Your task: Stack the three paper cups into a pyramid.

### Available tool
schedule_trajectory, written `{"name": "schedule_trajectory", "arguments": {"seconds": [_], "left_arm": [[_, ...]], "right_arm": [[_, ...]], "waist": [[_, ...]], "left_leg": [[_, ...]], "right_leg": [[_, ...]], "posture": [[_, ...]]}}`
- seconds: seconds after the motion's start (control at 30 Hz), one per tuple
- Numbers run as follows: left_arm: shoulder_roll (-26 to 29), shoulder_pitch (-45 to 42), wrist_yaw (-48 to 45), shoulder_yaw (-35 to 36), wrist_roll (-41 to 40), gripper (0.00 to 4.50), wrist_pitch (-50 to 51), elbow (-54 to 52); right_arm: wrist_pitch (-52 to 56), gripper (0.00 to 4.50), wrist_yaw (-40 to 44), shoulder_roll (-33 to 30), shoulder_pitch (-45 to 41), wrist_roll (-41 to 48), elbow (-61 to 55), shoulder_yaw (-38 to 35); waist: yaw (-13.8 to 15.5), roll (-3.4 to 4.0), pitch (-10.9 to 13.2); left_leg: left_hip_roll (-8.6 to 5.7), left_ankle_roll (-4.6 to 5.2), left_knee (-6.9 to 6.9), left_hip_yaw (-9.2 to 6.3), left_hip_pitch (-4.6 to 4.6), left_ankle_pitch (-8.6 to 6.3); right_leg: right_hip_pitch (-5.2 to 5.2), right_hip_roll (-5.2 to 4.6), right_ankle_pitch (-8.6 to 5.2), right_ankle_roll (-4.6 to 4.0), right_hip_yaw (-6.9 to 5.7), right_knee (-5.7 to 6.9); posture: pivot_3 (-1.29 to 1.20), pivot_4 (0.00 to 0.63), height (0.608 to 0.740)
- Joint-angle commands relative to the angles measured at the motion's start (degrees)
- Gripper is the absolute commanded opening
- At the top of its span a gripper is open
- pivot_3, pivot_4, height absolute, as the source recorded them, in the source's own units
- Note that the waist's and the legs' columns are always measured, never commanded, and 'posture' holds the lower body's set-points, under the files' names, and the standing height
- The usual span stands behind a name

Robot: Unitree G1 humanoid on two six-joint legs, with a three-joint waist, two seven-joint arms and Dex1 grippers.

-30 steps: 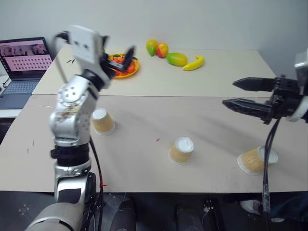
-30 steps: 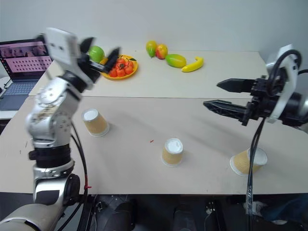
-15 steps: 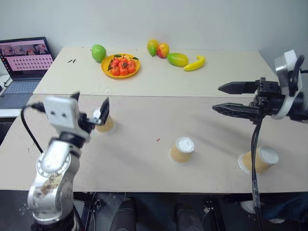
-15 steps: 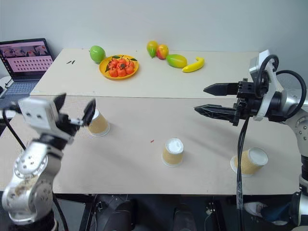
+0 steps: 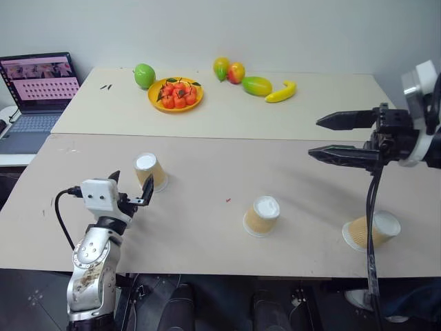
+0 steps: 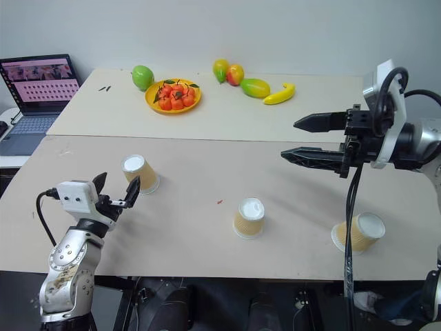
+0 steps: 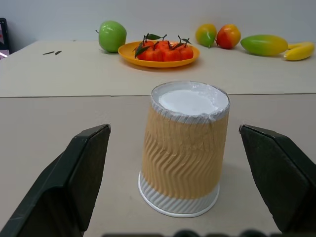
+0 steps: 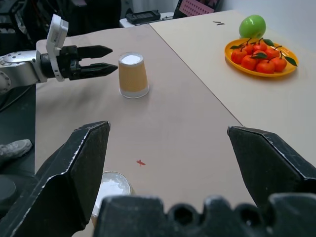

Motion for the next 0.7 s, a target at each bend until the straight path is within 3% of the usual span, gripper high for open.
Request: {"name": "schedule_trajectory", "arguments": {"seconds": [0.03,0.53,0.63,0.7], "left_arm": [[1.4,-2.7,-1.0,-1.4,2.0,4.48,-4.7,3.6],[2.5,-15.9,-1.7,-3.2,2.6,4.48,-9.2,16.8],[2.2,-16.6,-1.6,-3.8,2.9,3.84,-9.6,18.6],[2.2,-16.5,-1.6,-4.2,3.1,3.08,-9.5,18.5]], "right_arm": [[0.7,4.5,-0.7,-1.6,-0.9,1.5,-1.9,-3.5],[0.9,4.5,-2.3,-2.8,2.1,2.3,-3.3,-6.3],[0.7,4.5,-2.4,-2.7,2.9,2.1,-3.6,-6.7],[0.7,4.5,-2.4,-2.7,3.1,2.2,-3.6,-7.1]], "waist": [[0.0,0.0,0.0],[0.1,0.0,0.0],[0.1,0.0,0.0],[0.1,0.0,0.0]], "left_leg": [[0.0,0.0,0.01,0.0,0.0,0.0],[0.0,0.0,-0.01,0.01,0.0,0.0],[0.0,0.0,-0.01,0.01,0.0,0.0],[0.0,0.0,-0.01,0.01,0.0,0.0]], "right_leg": [[0.0,0.0,0.0,0.0,0.0,0.01],[0.0,0.0,0.01,0.03,0.0,0.0],[0.0,0.0,0.01,0.03,0.0,0.0],[0.0,0.0,0.01,0.04,0.0,0.0]], "posture": [[0.0,0.15,0.732],[0.0,0.15,0.732],[0.0,0.15,0.732],[0.0,0.15,0.732]]}}
